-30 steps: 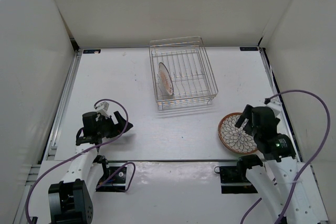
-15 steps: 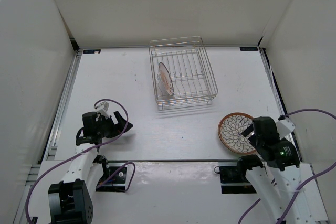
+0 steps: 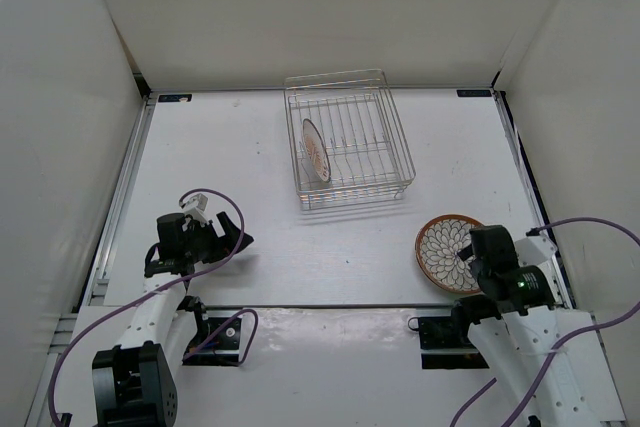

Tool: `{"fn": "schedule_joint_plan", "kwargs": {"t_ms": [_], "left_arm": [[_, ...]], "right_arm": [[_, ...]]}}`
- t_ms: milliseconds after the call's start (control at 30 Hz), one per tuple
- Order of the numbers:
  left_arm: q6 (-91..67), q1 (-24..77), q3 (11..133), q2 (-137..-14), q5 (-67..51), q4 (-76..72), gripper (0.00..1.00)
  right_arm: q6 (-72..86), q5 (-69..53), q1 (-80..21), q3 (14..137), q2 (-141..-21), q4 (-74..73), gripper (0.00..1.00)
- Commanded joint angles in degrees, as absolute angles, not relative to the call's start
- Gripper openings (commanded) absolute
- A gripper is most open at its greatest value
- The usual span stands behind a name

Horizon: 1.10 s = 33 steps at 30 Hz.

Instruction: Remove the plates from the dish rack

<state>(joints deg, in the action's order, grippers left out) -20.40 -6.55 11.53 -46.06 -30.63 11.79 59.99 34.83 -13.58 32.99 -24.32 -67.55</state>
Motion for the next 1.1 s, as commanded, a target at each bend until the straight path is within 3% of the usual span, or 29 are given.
{"fn": "schedule_joint_plan", "kwargs": {"t_ms": [0, 233, 333, 467, 733, 1067], "left_arm": [[-19.5, -6.5, 9.5, -47.8, -27.6, 19.4, 1.0], [-19.5, -6.4, 9.3, -47.9, -27.6, 19.2, 1.0], [-19.6, -6.3, 9.3, -47.9, -27.3, 19.1, 1.0], [-19.6, -6.4, 9.2, -47.9, -27.3, 19.1, 1.0], [-19.5, -6.4, 9.3, -48.3, -27.4, 19.0, 1.0], [-19.5, -6.5, 9.3, -48.5, -27.4, 18.8, 1.0]], "right_arm": [[67.9, 23.8, -13.5, 27.6, -23.6, -68.5, 0.88], [71.5, 15.3, -13.4, 16.8, -26.0, -56.0, 0.88], [70.7, 12.4, -13.4, 13.4, -26.2, -48.4, 0.82], [67.1, 11.7, -13.5, 14.0, -27.2, -41.7, 0.77], [63.4, 10.0, -13.5, 16.7, -37.0, -31.1, 0.77], [62.1, 2.9, -13.4, 11.0, -44.7, -12.7, 0.72]]}}
